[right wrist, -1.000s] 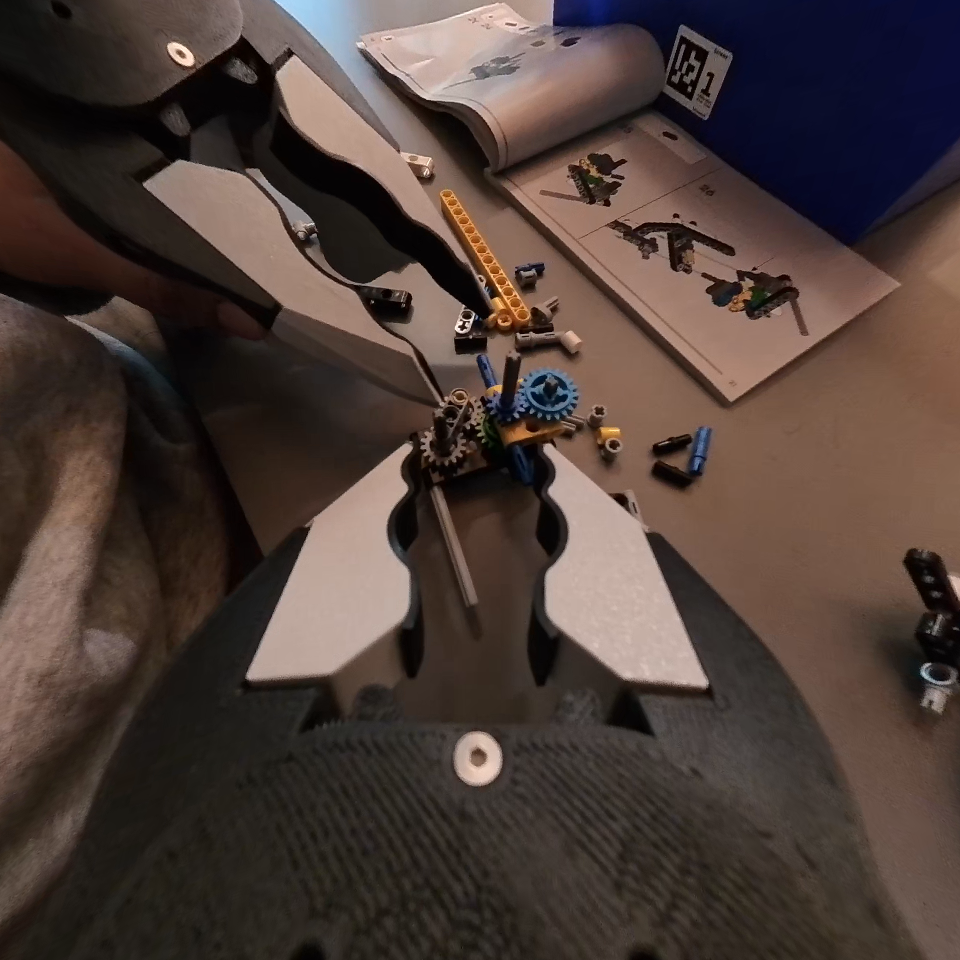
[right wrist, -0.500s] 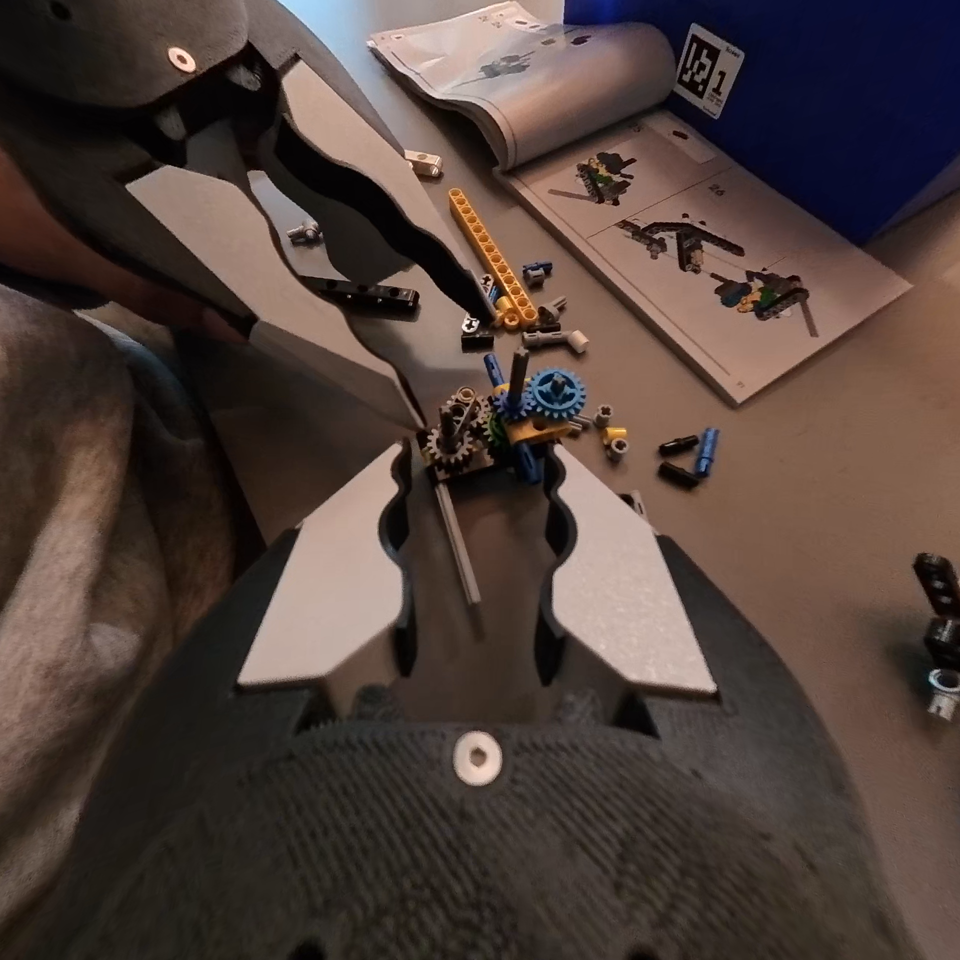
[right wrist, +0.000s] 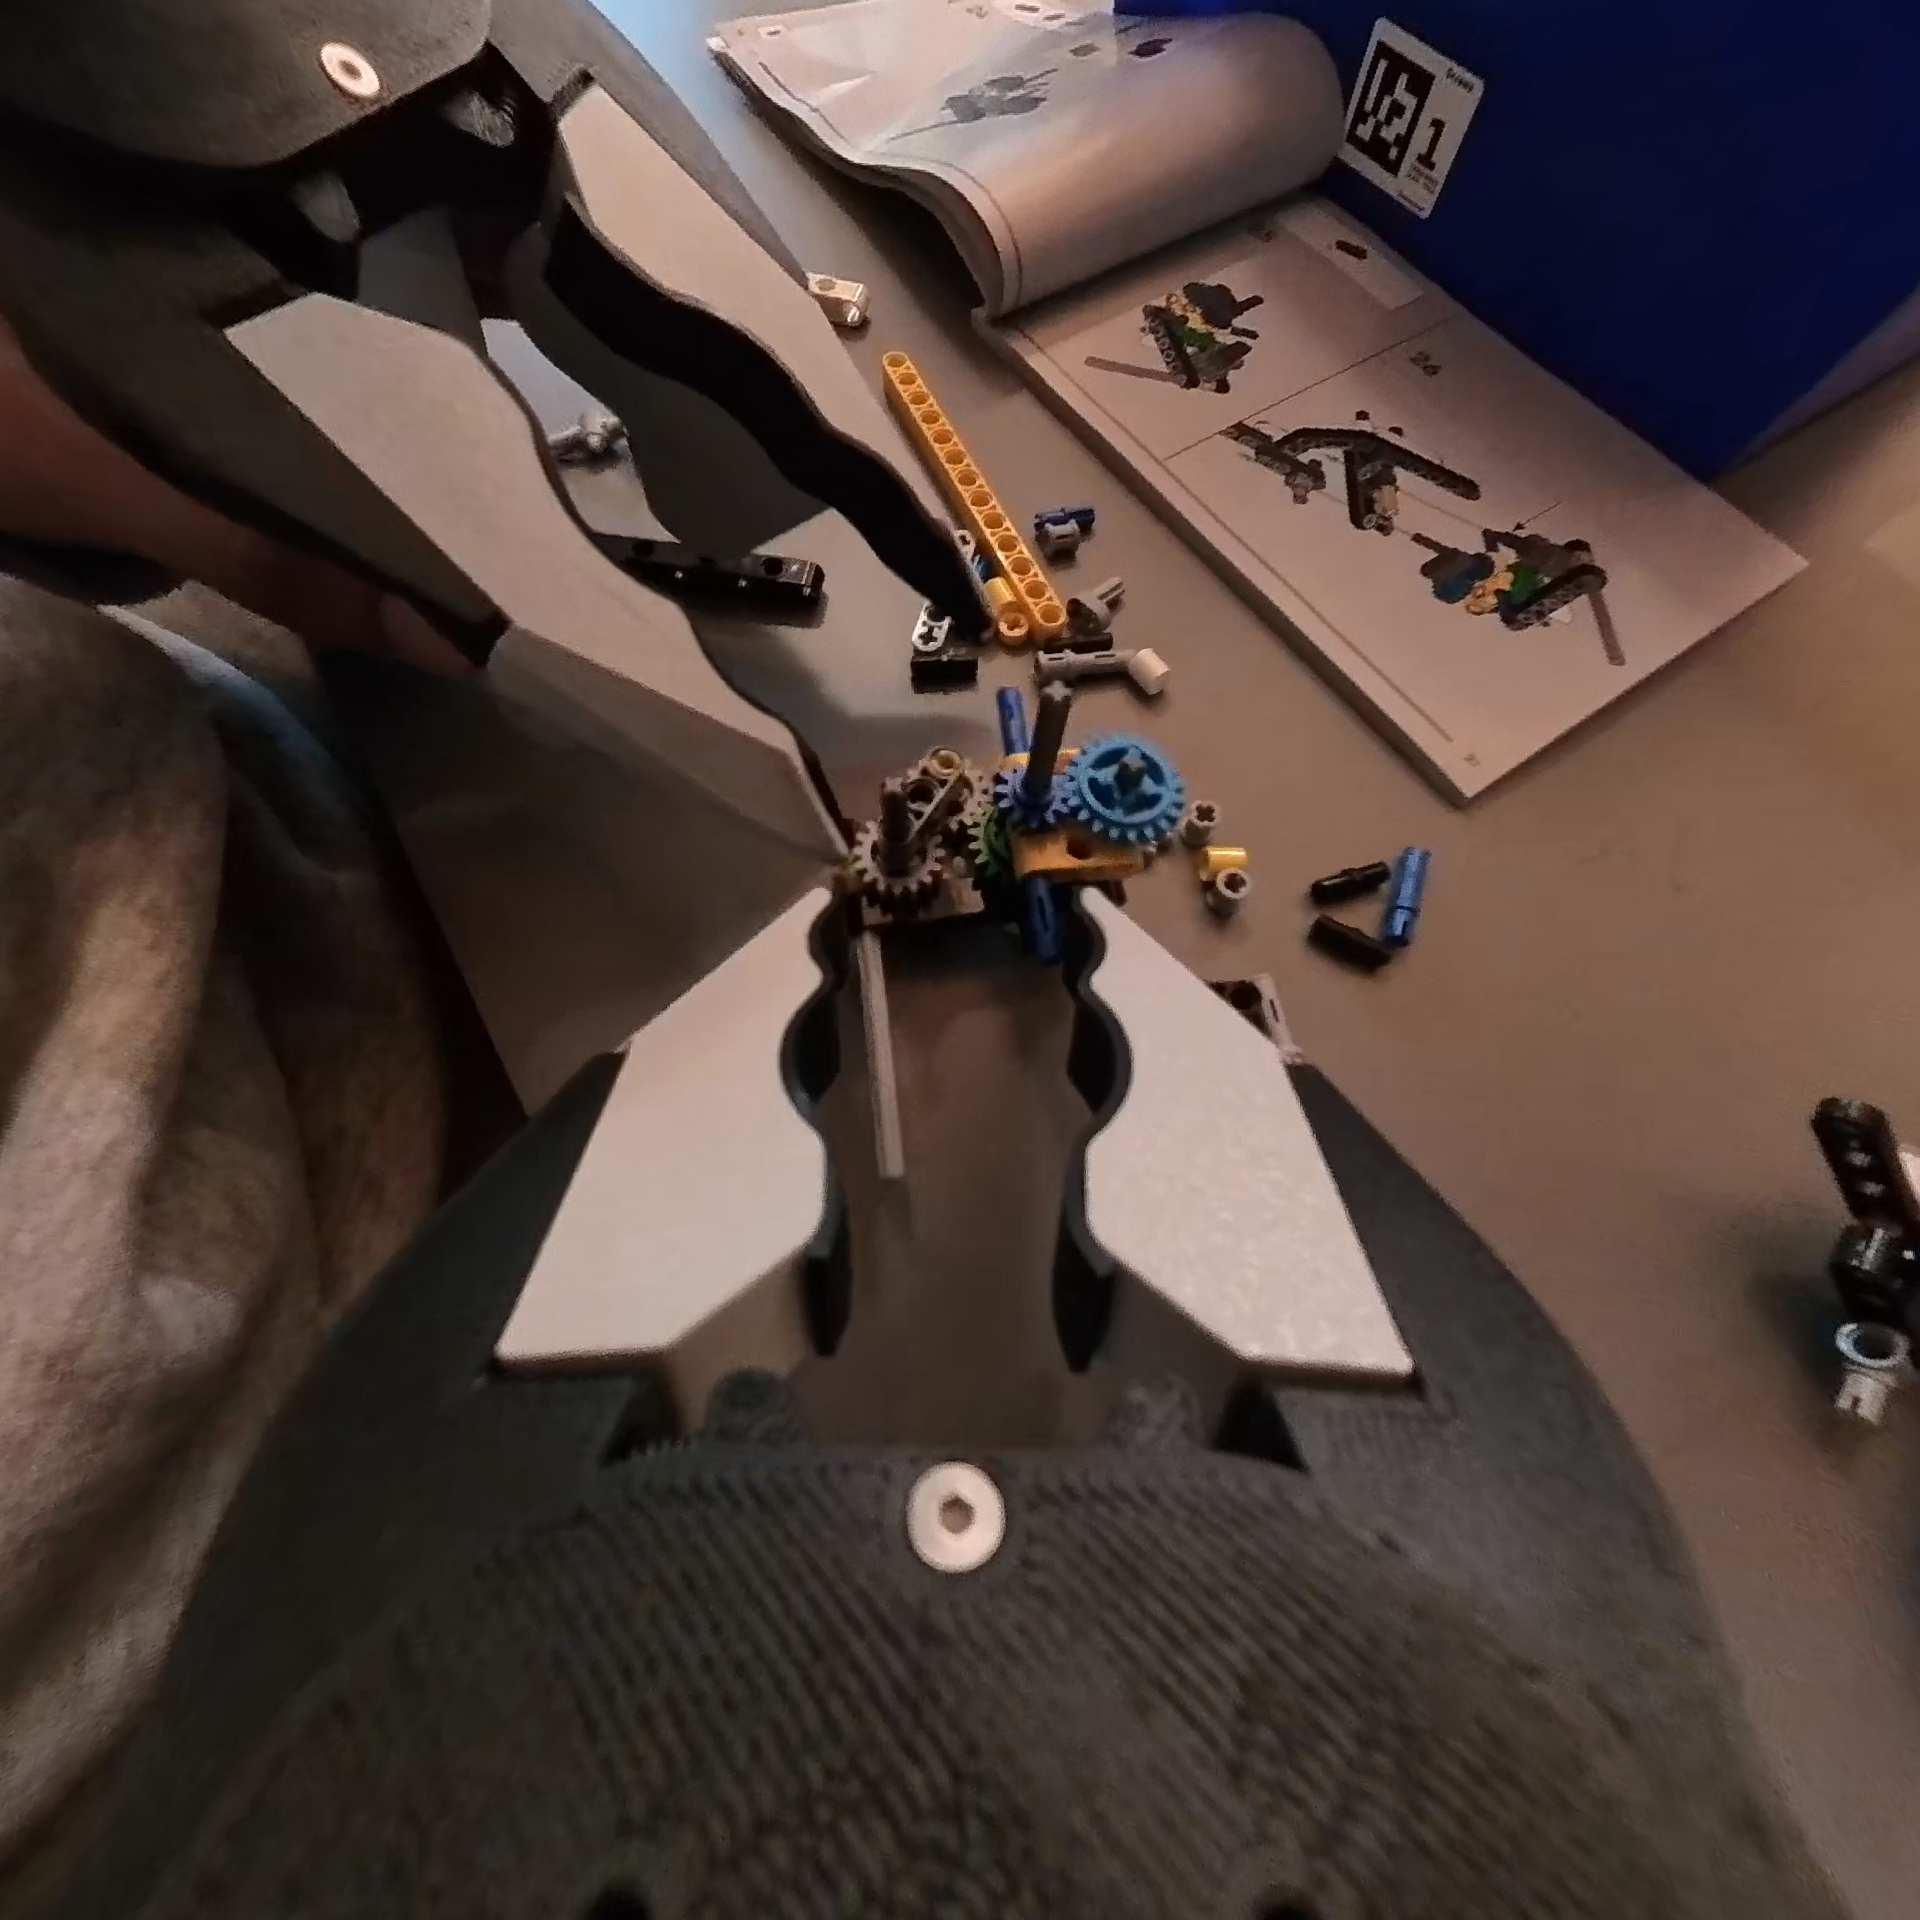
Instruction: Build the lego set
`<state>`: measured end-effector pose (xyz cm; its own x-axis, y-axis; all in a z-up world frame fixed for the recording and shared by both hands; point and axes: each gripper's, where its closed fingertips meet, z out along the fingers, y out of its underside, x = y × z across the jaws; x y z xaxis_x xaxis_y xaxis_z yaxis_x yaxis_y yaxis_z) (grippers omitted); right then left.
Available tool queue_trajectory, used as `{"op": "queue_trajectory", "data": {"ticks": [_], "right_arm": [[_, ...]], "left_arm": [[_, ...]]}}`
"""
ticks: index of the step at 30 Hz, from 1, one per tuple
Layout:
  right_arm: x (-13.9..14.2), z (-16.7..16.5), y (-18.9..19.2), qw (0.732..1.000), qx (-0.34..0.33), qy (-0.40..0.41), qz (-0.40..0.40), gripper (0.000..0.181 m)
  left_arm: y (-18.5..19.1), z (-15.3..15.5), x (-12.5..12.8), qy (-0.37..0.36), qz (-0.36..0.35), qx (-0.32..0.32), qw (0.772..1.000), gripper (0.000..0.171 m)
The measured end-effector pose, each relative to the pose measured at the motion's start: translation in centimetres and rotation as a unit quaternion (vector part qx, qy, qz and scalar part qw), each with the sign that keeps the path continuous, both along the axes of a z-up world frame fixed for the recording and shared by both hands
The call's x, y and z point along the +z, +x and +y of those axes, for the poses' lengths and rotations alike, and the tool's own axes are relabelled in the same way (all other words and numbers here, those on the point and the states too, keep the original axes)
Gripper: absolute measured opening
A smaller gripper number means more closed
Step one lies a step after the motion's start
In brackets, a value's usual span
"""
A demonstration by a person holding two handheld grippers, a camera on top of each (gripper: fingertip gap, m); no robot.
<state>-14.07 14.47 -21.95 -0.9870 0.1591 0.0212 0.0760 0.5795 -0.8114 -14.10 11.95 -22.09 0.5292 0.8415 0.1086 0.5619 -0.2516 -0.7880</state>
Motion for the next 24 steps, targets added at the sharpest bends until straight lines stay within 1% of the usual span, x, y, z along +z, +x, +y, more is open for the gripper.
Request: {"op": "queue_trajectory", "data": {"ticks": [6, 8, 10, 14, 16, 19, 21, 24], "right_arm": [[0.0, 0.1, 0.0, 1.0, -0.001, -0.001, 0.0, 0.038], [0.0, 0.1, 0.0, 1.0, -0.001, -0.001, -0.001, 0.038], [0.0, 0.1, 0.0, 1.0, -0.001, -0.001, -0.001, 0.038], [0.0, 0.1, 0.0, 1.0, -0.001, -0.001, 0.0, 0.037], [0.0, 0.1, 0.0, 1.0, -0.001, -0.001, -0.001, 0.037], [0.0, 0.1, 0.0, 1.0, -0.001, -0.001, -0.002, 0.038], [0.0, 0.1, 0.0, 1.0, -0.001, -0.001, -0.003, 0.038], [0.0, 0.1, 0.0, 1.0, 0.001, -0.001, -0.006, 0.038]], "left_arm": [[0.0, -0.1, 0.0, 0.001, 0.0, 0.003, 1.0, 0.055], [0.1, 0.1, 0.0, 0.003, -0.002, -0.004, 1.0, 0.049], [0.2, 0.4, 0.0, 0.004, -0.004, -0.014, 1.0, 0.04], [0.5, 0.7, -0.1, 0.002, -0.005, -0.026, 1.0, 0.031], [0.9, 1.0, -0.3, 0.005, -0.017, -0.037, 0.999, 0.031], [1.5, 1.4, -0.5, 0.029, -0.041, -0.049, 0.998, 0.035], [1.5, 1.4, -0.5, 0.054, -0.057, -0.044, 0.996, 0.037], [1.2, 1.4, -0.1, 0.106, -0.072, -0.034, 0.991, 0.038]]}}
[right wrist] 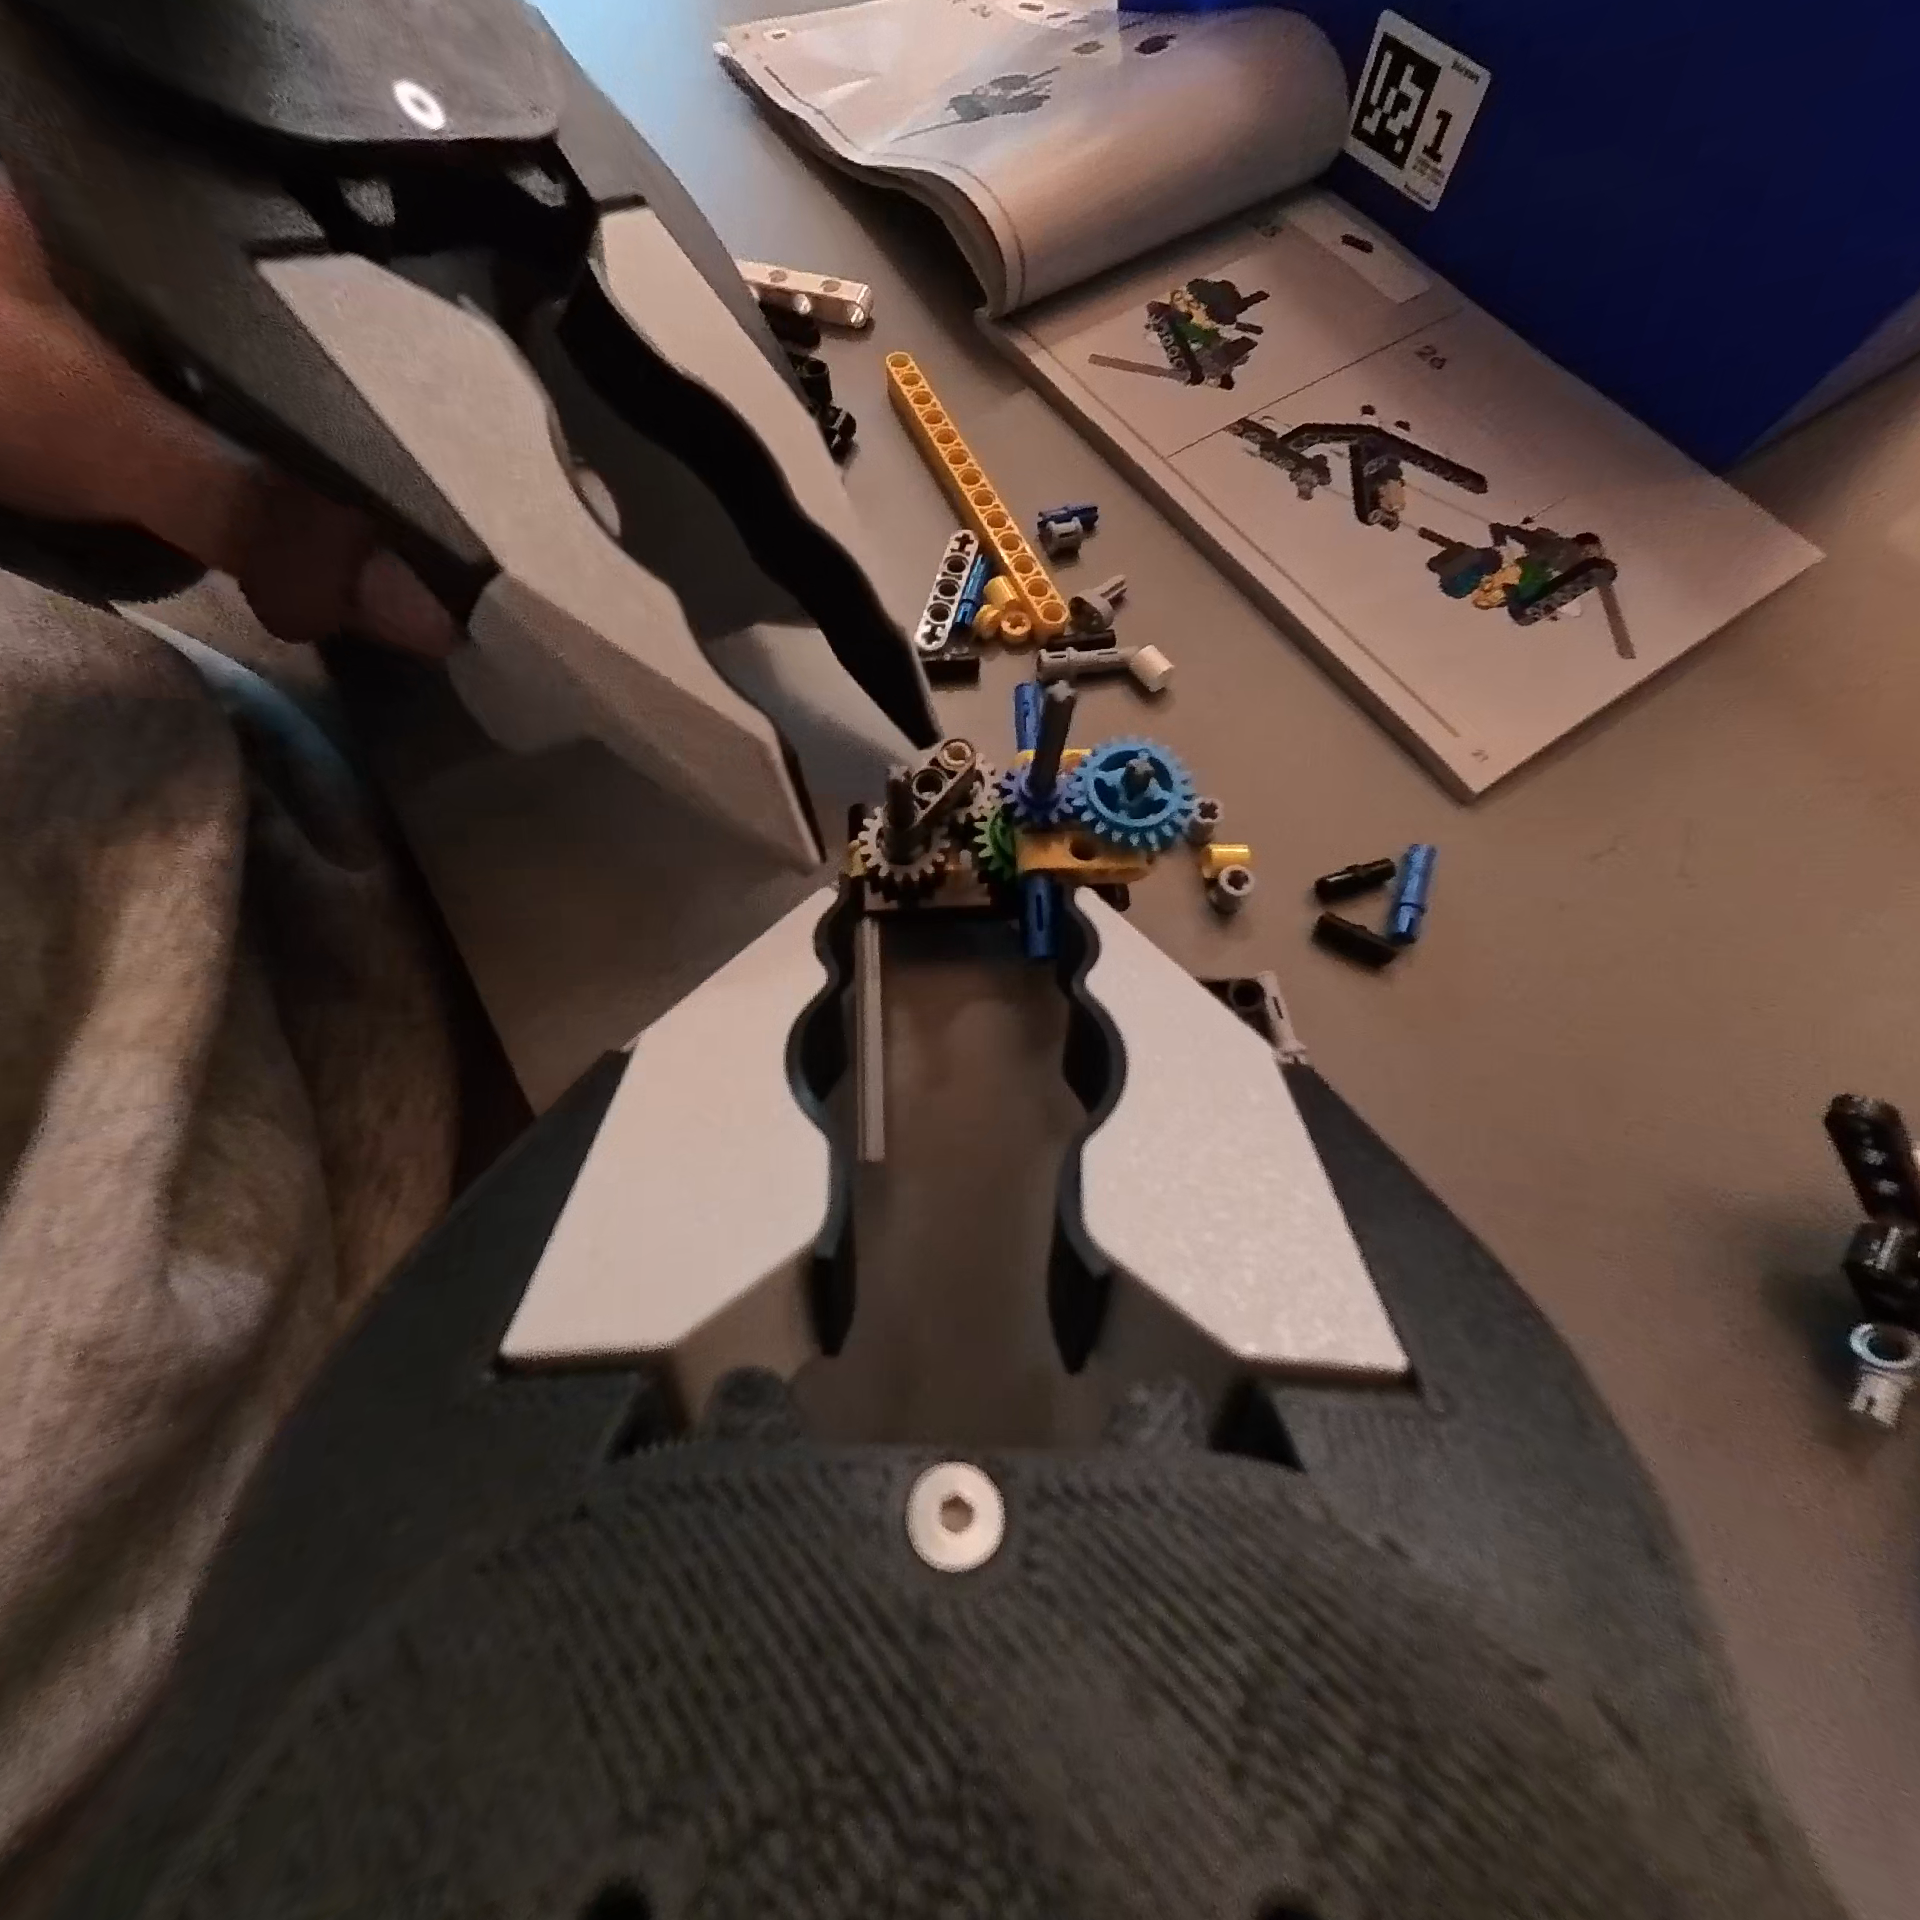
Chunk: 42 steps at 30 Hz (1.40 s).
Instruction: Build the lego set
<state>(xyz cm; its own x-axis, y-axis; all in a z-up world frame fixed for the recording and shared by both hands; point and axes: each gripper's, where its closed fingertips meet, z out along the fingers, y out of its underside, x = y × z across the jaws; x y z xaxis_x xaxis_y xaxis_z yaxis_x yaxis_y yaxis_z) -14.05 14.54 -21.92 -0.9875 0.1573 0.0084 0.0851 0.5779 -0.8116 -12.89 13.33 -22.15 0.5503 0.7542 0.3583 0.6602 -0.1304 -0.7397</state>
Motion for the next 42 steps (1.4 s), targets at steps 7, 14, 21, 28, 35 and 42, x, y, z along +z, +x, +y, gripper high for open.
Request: {"op": "queue_trajectory", "data": {"ticks": [7, 14, 21, 28, 35, 42], "right_arm": [[-0.12, 0.01, 0.1, 1.0, 0.004, 0.003, -0.005, 0.037], [-0.1, 0.02, 0.1, 1.0, 0.004, 0.003, -0.002, 0.036], [-0.11, 0.03, 0.06, 1.0, 0.002, 0.004, 0.0, 0.035], [-0.12, 0.06, 0.01, 1.0, 0.0, 0.004, -0.001, 0.035], [-0.12, 0.07, 0.02, 1.0, 0.0, 0.004, 0.0, 0.035], [-0.12, 0.07, 0.02, 1.0, -0.001, 0.005, 0.001, 0.035]], "left_arm": [[-0.06, 0.32, -0.11, 0.039, -0.03, 0.006, 0.999, 0.029], [-0.16, 0.14, -0.08, 0.031, -0.023, 0.013, 0.999, 0.016], [-0.14, 0.13, -0.05, 0.032, -0.023, 0.012, 0.999, 0.01], [-0.11, 0.14, -0.09, 0.027, -0.021, 0.011, 0.999, 0.007], [-0.11, 0.13, -0.09, 0.028, -0.022, 0.011, 0.999, 0.007], [-0.1, 0.13, -0.09, 0.026, -0.02, 0.011, 0.999, 0.007]]}}
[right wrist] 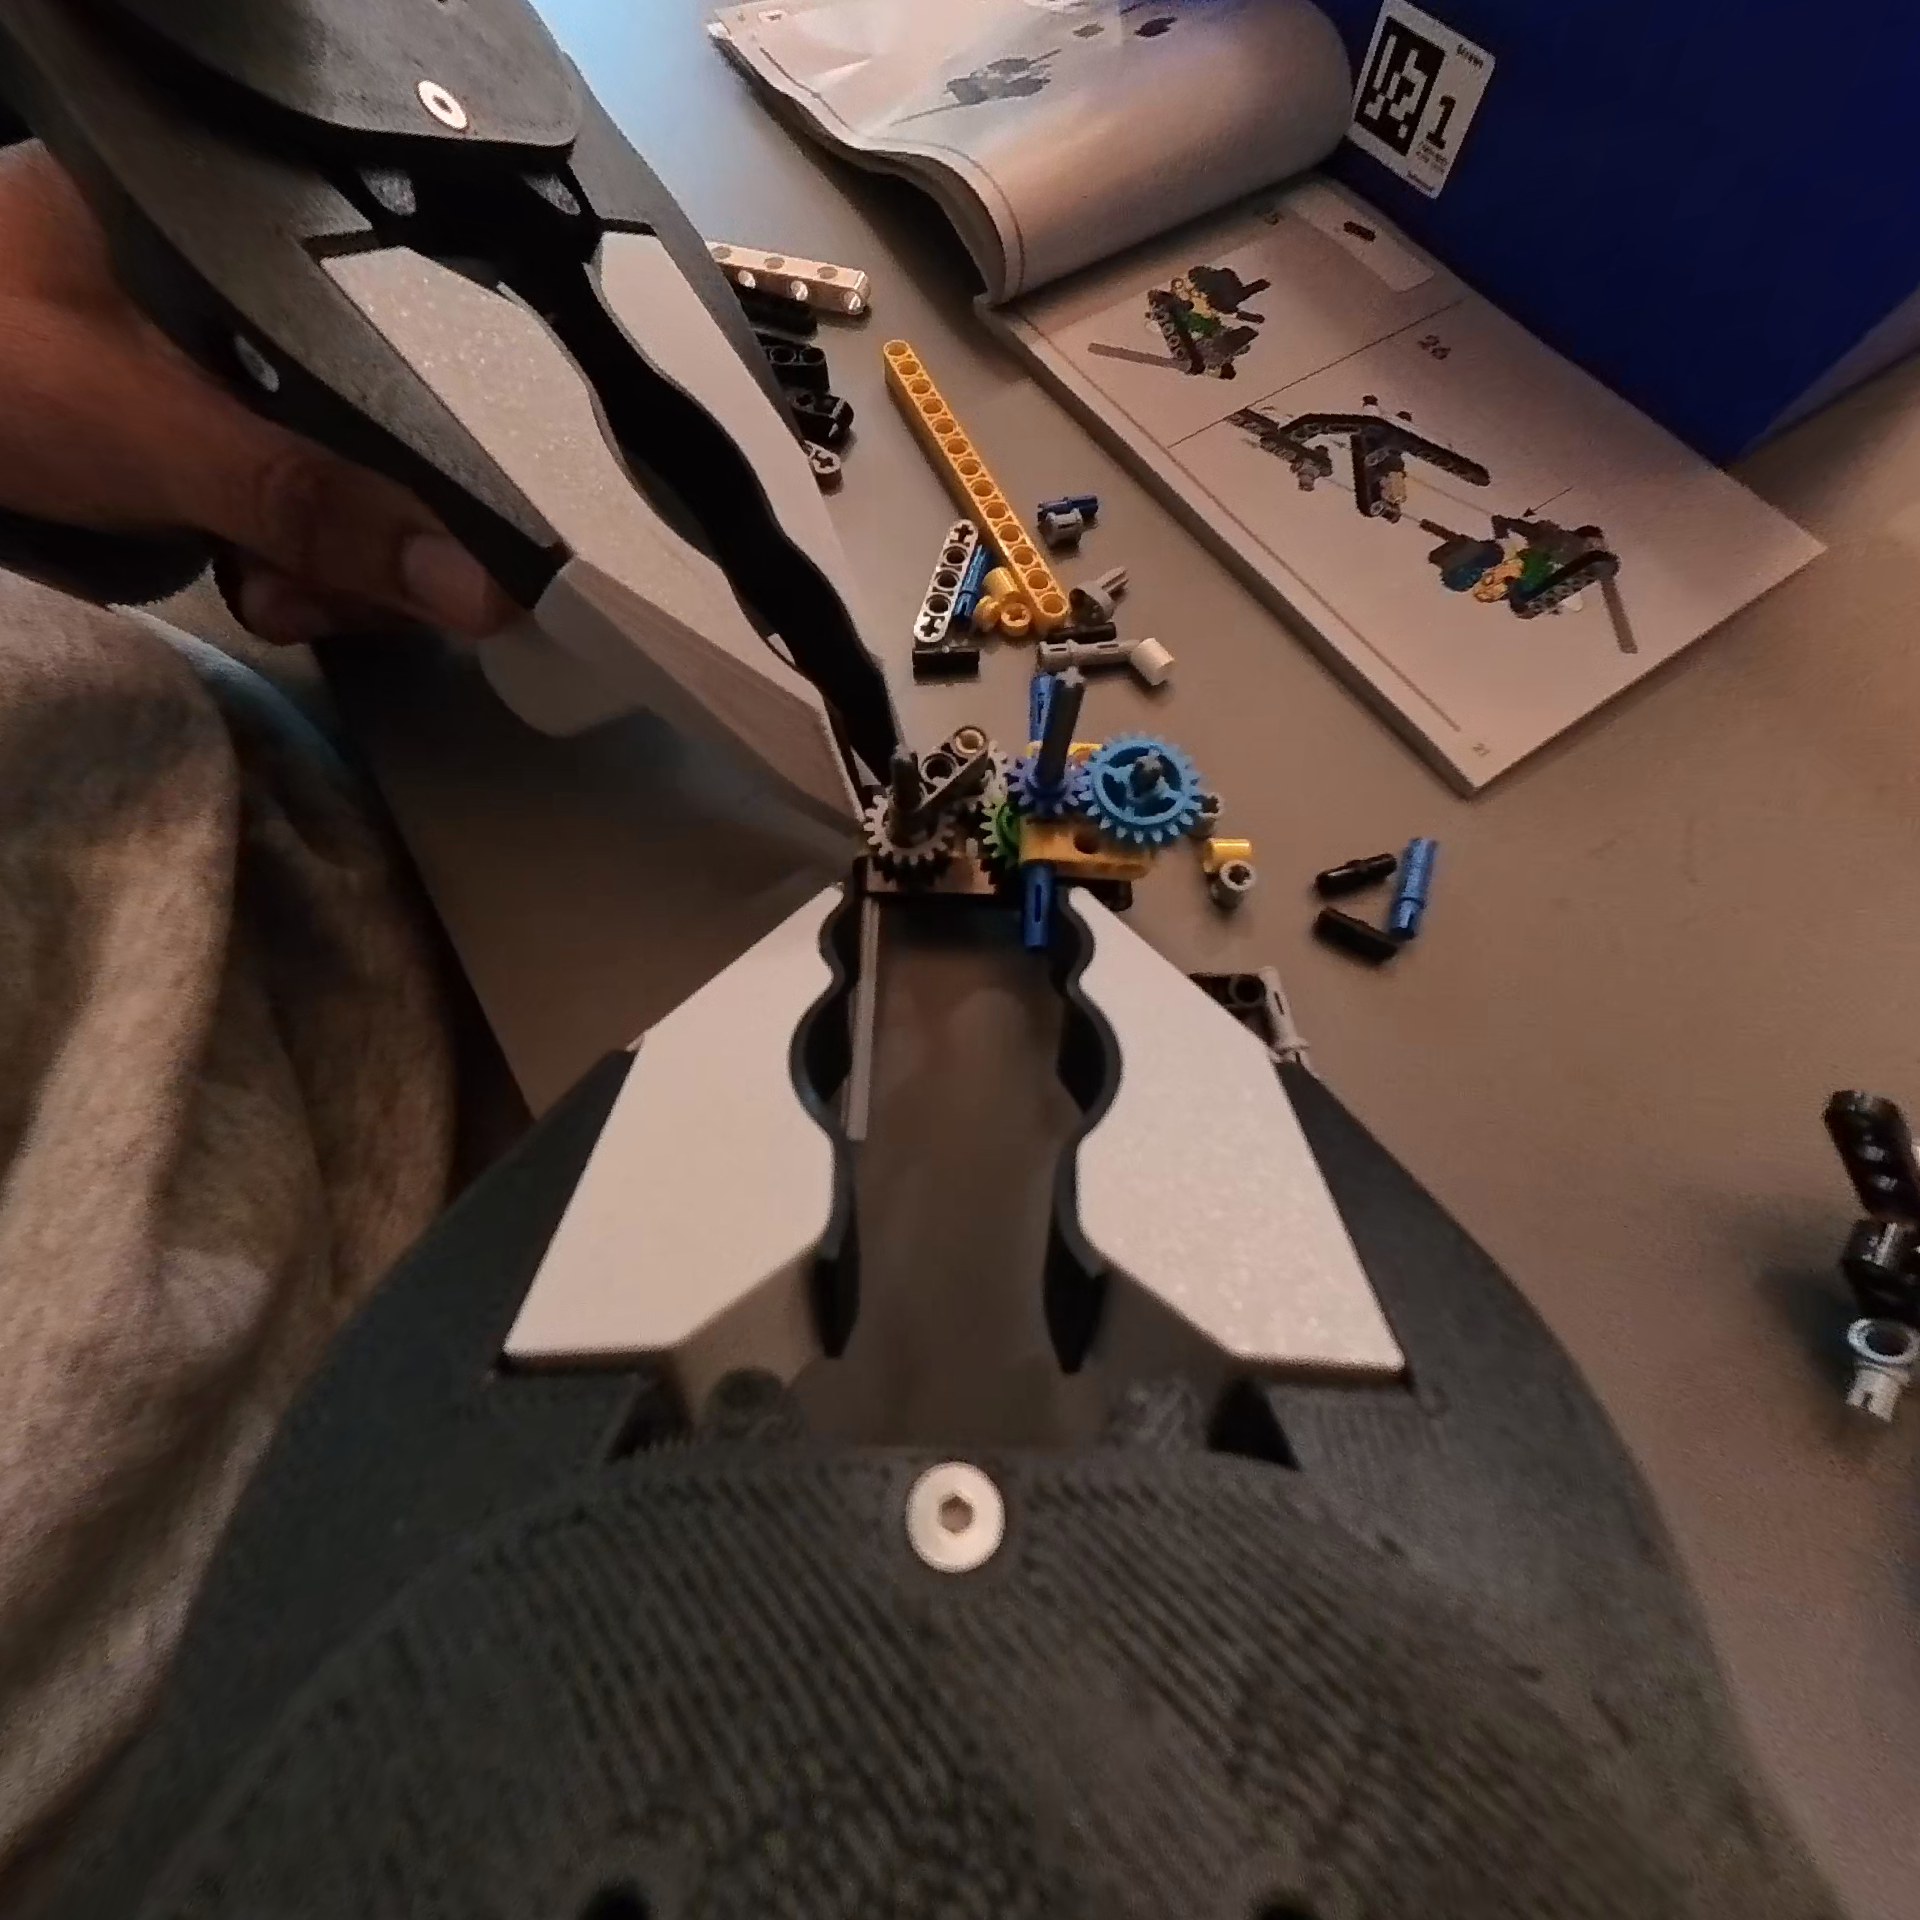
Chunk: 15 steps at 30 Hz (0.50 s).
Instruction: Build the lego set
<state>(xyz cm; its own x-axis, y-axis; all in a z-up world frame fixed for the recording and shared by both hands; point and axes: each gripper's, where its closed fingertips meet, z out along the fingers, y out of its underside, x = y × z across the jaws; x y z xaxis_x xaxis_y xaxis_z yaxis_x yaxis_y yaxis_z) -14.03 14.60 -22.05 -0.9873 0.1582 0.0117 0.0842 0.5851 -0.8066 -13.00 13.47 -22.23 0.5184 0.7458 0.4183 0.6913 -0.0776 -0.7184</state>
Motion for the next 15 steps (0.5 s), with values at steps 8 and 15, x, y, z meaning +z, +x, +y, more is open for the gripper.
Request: {"op": "queue_trajectory", "data": {"ticks": [8, 15], "right_arm": [[0.01, -0.02, 0.01, 1.0, 0.0, 0.0, 0.001, 0.035], [-0.01, -0.04, 0.04, 1.0, 0.001, 0.0, 0.001, 0.035]], "left_arm": [[0.29, 0.38, 0.2, 0.004, 0.005, -0.016, 1.0, 0.02], [0.03, 0.05, 0.08, 0.006, -0.001, -0.003, 1.0, 0.009]]}}
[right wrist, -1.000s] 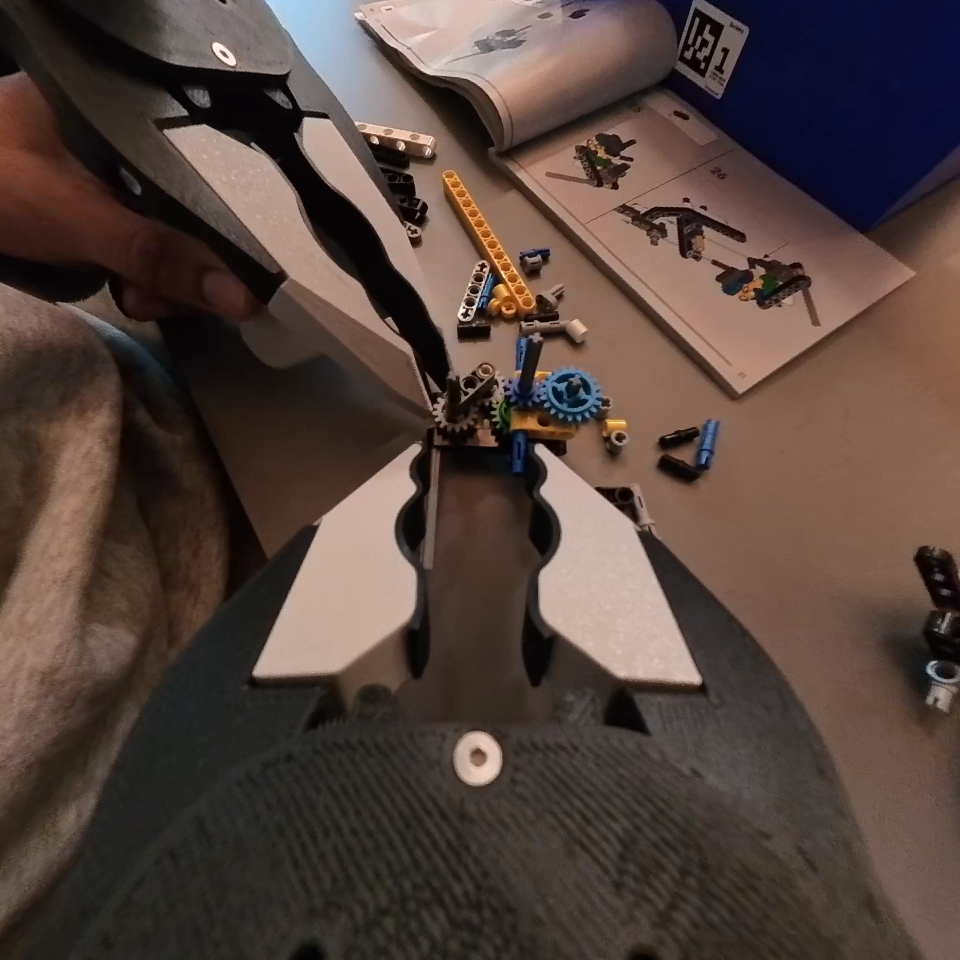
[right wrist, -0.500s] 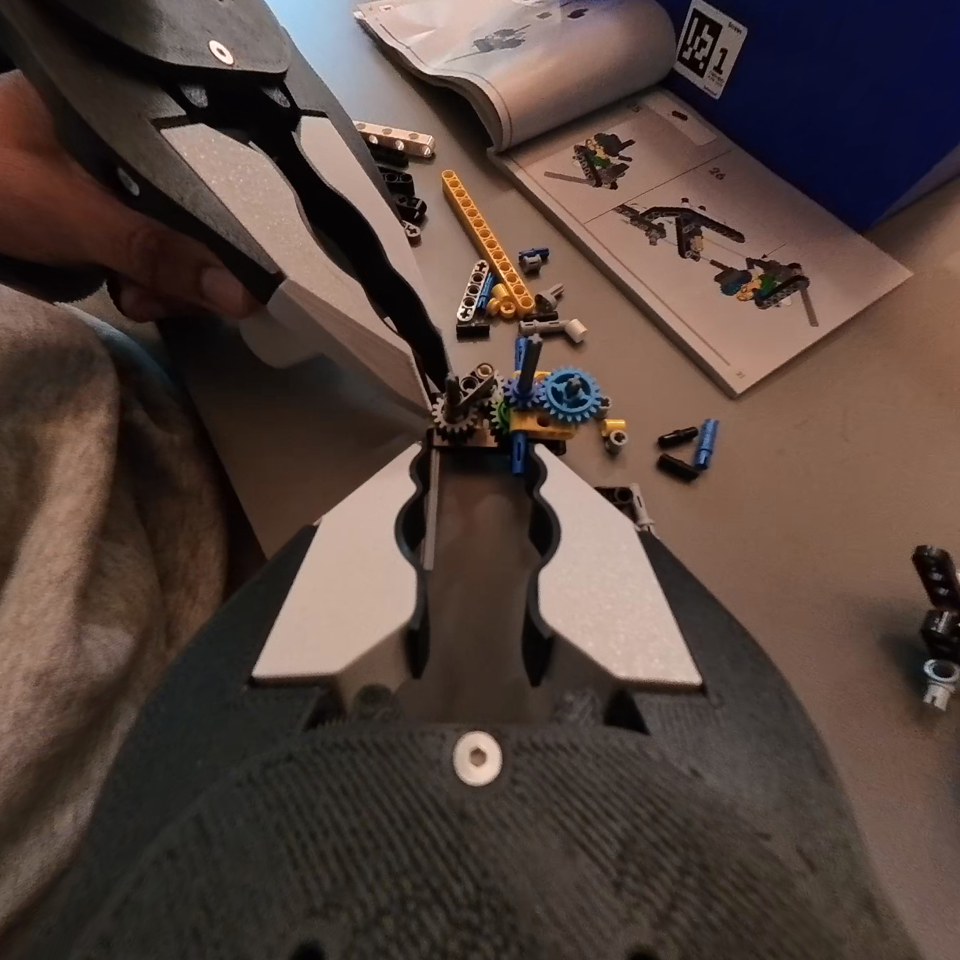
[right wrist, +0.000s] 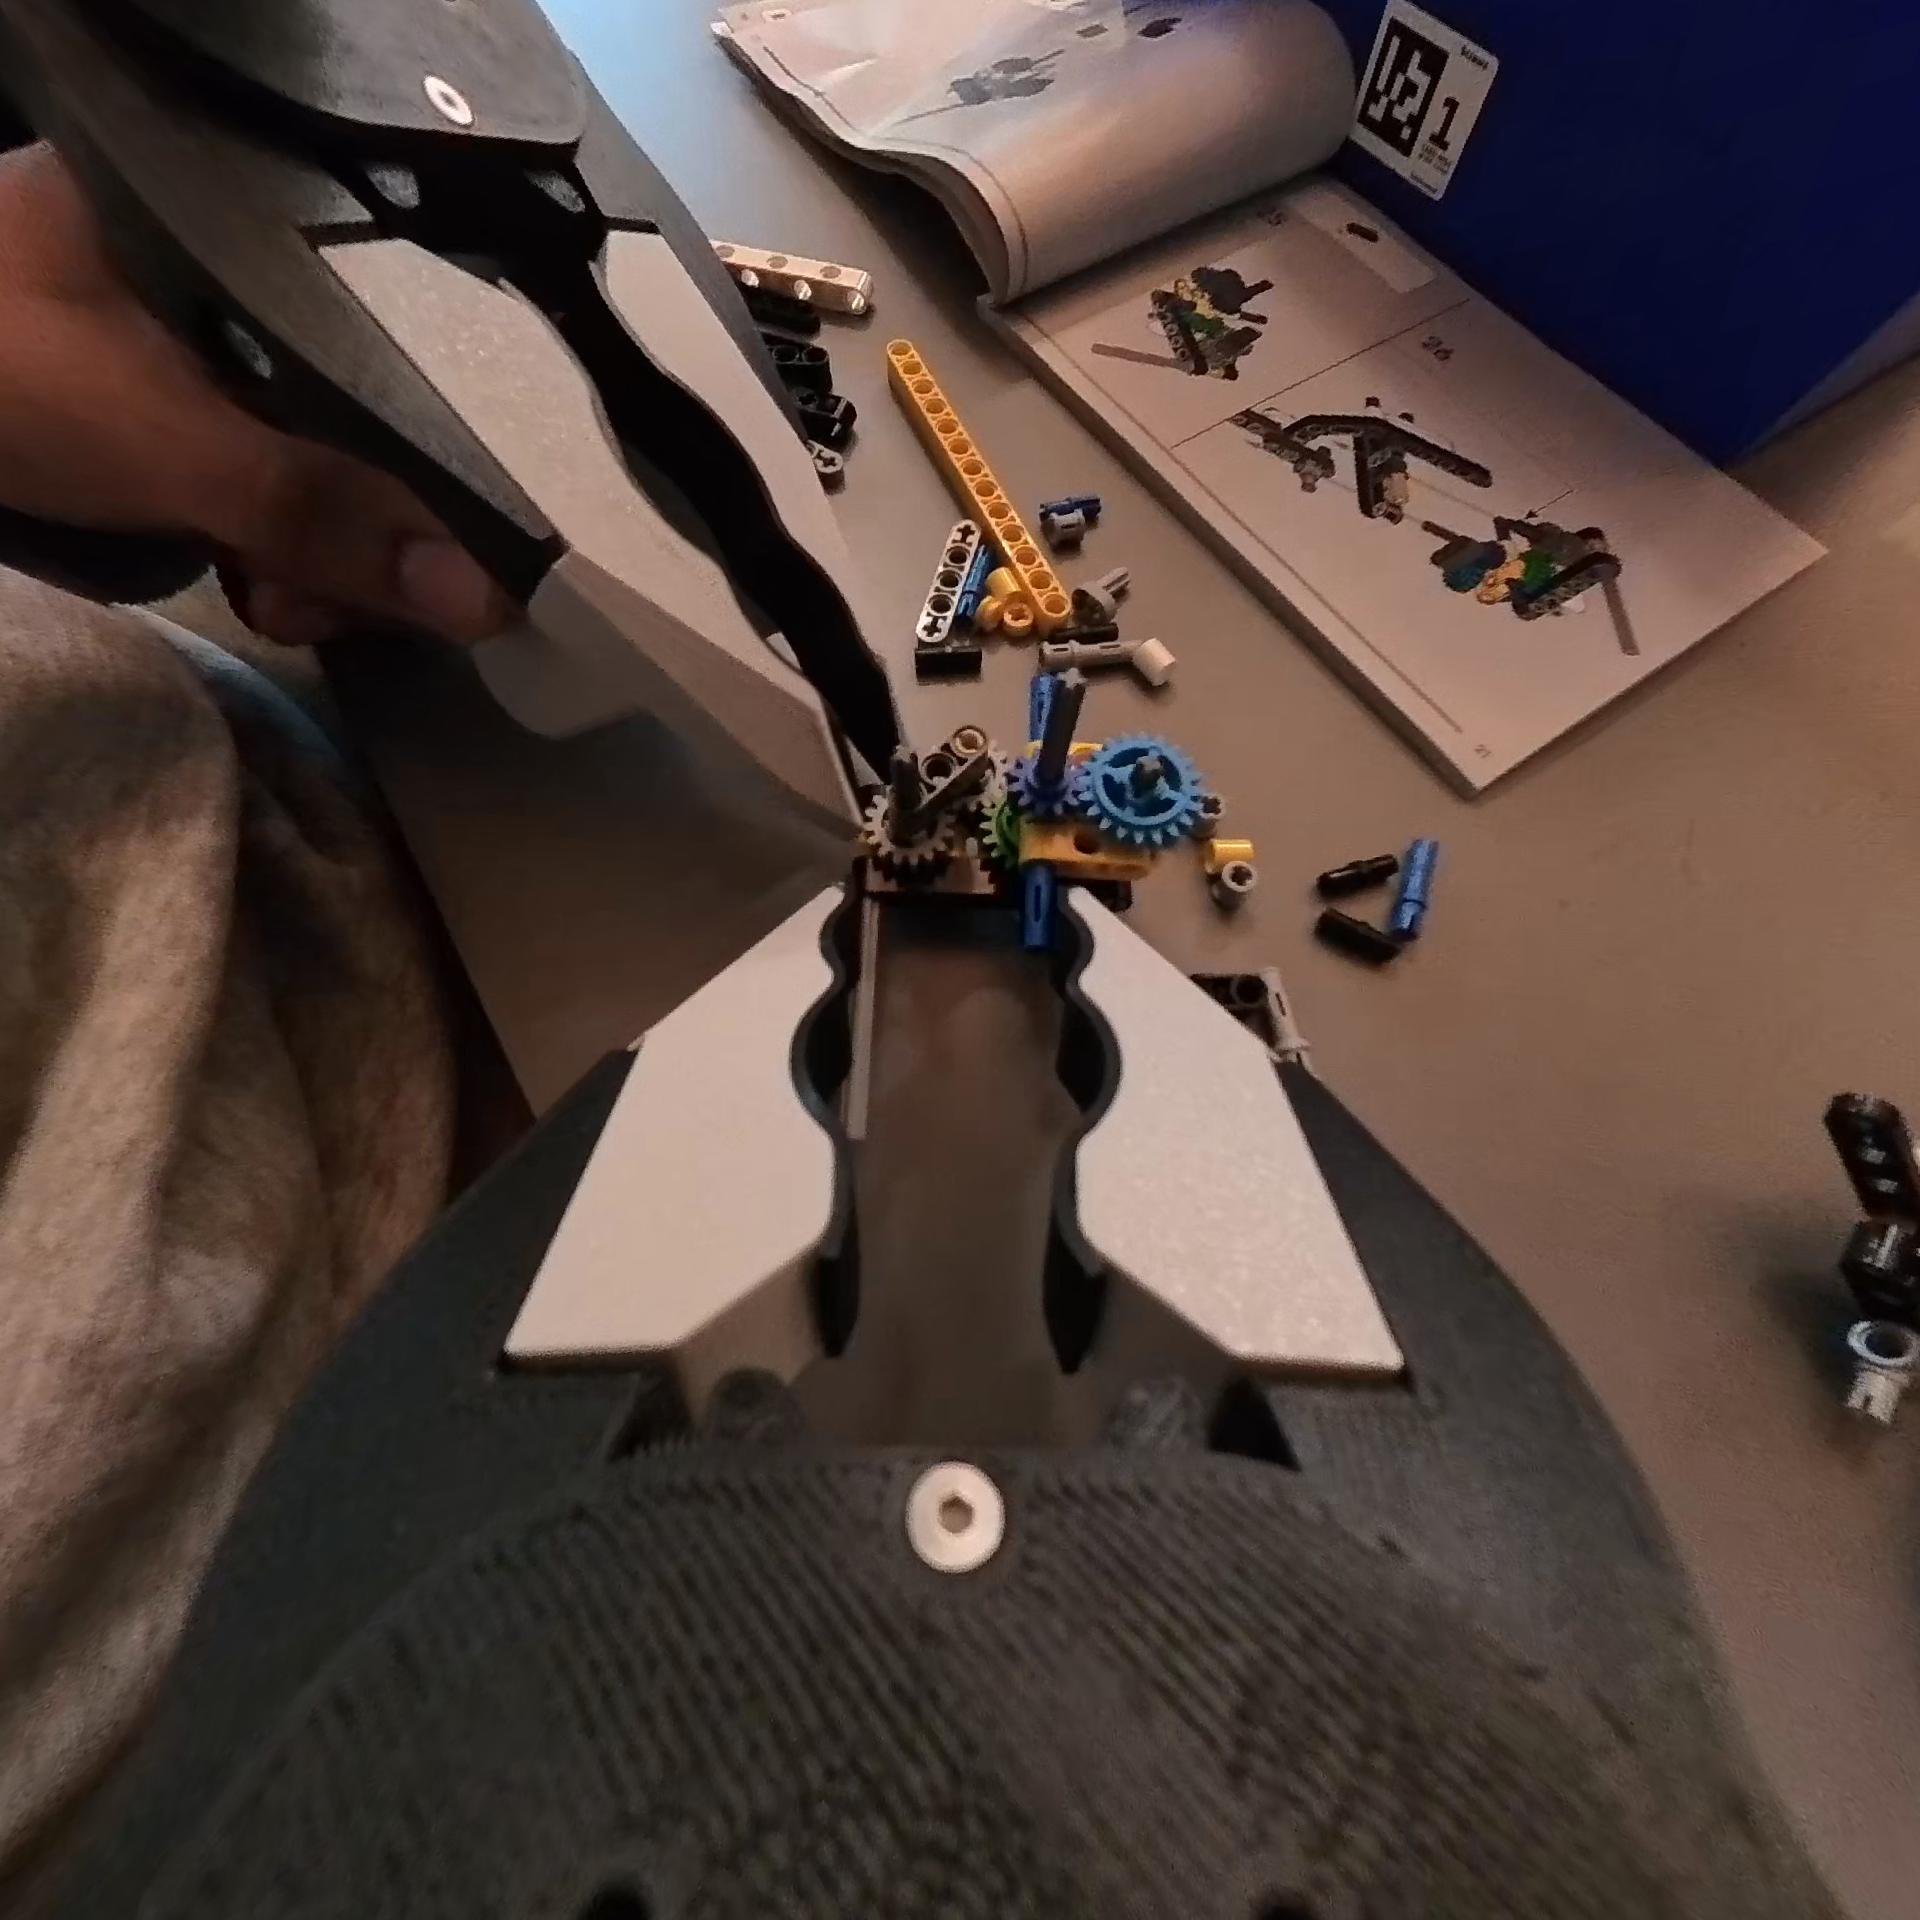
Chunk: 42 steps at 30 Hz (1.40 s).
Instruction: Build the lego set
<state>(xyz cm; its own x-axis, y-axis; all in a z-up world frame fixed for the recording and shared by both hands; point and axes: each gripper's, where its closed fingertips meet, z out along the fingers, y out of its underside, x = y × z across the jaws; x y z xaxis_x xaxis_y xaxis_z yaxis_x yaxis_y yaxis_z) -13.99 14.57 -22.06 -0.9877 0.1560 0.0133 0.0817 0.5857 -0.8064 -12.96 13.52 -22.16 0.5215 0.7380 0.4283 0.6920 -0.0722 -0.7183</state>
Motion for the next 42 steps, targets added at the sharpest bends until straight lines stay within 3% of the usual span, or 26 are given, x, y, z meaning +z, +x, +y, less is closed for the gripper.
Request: {"op": "queue_trajectory", "data": {"ticks": [23, 29, 31, 35, 42], "right_arm": [[-0.05, 0.07, -0.09, 1.0, -0.004, 0.002, 0.002, 0.036], [-0.02, 0.07, -0.1, 1.0, -0.004, 0.001, 0.001, 0.036], [-0.02, 0.06, -0.1, 1.0, -0.004, 0.001, 0.001, 0.036], [-0.03, 0.07, -0.11, 1.0, -0.004, 0.001, 0.0, 0.036], [-0.02, 0.07, -0.12, 1.0, -0.005, 0.001, -0.001, 0.036]], "left_arm": [[-0.03, 0.03, 0.04, -0.01, 0.008, -0.002, 1.0, 0.004], [-0.04, 0.02, 0.0, -0.002, 0.001, -0.002, 1.0, 0.032], [-0.1, -0.03, -0.05, 0.001, -0.003, 0.0, 1.0, 0.034], [-0.41, -0.08, -0.05, -0.004, 0.0, 0.008, 1.0, 0.033], [-0.24, 0.24, -0.14, -0.01, 0.001, -0.004, 1.0, 0.014]]}}
